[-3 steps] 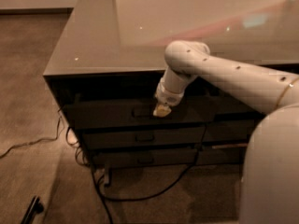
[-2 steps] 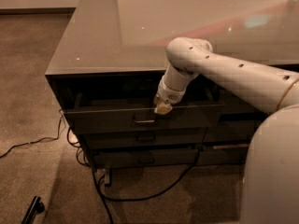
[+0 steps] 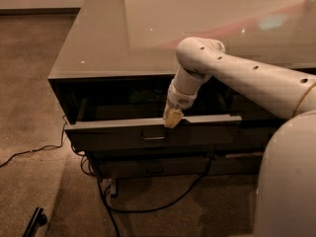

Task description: Open top drawer

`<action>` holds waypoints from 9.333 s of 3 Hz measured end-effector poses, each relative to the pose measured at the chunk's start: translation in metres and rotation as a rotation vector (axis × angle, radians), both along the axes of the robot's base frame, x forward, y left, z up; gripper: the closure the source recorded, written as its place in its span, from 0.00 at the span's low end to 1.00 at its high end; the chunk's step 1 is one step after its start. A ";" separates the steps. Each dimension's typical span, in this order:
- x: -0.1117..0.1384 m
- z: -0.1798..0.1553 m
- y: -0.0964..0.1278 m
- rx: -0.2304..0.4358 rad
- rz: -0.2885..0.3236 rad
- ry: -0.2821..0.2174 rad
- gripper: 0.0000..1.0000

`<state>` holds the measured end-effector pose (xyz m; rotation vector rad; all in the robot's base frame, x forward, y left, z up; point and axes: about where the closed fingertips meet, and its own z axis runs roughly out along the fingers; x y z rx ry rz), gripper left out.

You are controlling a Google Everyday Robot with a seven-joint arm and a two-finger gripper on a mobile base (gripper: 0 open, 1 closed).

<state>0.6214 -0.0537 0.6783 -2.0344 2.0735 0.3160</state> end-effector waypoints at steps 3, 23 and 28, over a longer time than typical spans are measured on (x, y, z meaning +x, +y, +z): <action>-0.005 -0.008 -0.002 -0.010 0.004 0.008 0.12; -0.129 -0.036 -0.041 0.177 -0.073 0.027 0.16; -0.103 0.008 -0.020 0.150 0.022 -0.083 0.00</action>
Offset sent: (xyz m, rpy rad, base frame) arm 0.0000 0.0000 0.0000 0.0000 0.0000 0.0000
